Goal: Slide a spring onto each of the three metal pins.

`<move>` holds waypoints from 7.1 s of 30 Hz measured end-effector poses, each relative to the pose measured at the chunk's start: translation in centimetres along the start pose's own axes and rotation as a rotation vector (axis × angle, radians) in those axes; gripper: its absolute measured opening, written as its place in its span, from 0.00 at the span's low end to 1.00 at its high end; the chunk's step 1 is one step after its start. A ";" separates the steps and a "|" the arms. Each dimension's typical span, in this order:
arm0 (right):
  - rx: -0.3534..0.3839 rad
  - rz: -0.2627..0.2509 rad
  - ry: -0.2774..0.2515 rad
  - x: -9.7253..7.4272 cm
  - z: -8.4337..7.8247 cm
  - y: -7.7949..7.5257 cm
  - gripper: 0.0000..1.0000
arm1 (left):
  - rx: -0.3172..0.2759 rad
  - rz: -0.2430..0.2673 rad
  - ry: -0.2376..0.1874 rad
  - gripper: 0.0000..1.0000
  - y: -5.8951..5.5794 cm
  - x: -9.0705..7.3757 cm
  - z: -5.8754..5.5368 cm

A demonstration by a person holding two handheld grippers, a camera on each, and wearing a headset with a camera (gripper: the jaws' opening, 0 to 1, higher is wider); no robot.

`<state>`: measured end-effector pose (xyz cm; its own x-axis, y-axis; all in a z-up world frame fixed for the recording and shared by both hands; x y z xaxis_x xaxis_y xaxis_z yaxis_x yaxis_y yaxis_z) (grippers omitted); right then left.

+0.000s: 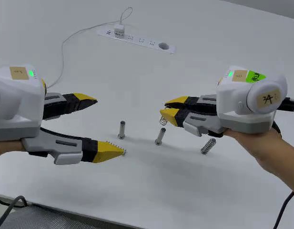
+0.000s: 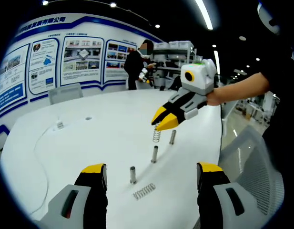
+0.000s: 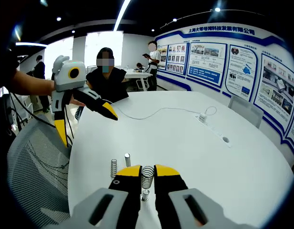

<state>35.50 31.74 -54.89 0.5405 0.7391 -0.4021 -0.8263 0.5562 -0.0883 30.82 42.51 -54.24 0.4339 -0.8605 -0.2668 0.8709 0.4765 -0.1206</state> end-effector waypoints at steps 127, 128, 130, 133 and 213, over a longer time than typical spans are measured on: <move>0.018 0.190 0.202 9.0 -8.2 8.3 0.14 | -0.074 0.104 0.000 0.83 3.1 -3.1 -0.9; 0.017 0.192 0.200 9.0 -8.2 8.4 0.13 | -0.076 0.103 -0.001 0.83 3.1 -3.0 -0.9; 0.011 0.195 0.195 9.0 -8.1 8.5 0.12 | -0.077 0.097 -0.002 0.82 3.0 -2.8 -0.8; 0.012 0.192 0.198 8.9 -8.1 8.4 0.11 | -0.077 0.093 -0.003 0.83 2.9 -2.5 -0.8; -0.408 0.351 0.063 -2.9 0.8 12.4 0.11 | 0.194 -0.345 0.044 0.10 -8.0 0.7 -0.7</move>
<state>23.84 36.83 -54.12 0.2209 0.8227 -0.5239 -0.9567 0.0784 -0.2802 23.95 38.24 -54.10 0.1016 -0.9536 -0.2834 0.9930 0.1142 -0.0284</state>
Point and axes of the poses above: the centre of the closed fingertips' face, and the gripper's own axes: x roughly forward along the fingers, y roughly to its left, z roughly out of its top, the point moved 1 cm from there along -x, roughly backward along the fingers, and after that the axes turned 7 degrees about -y, right-handed, at the moved point
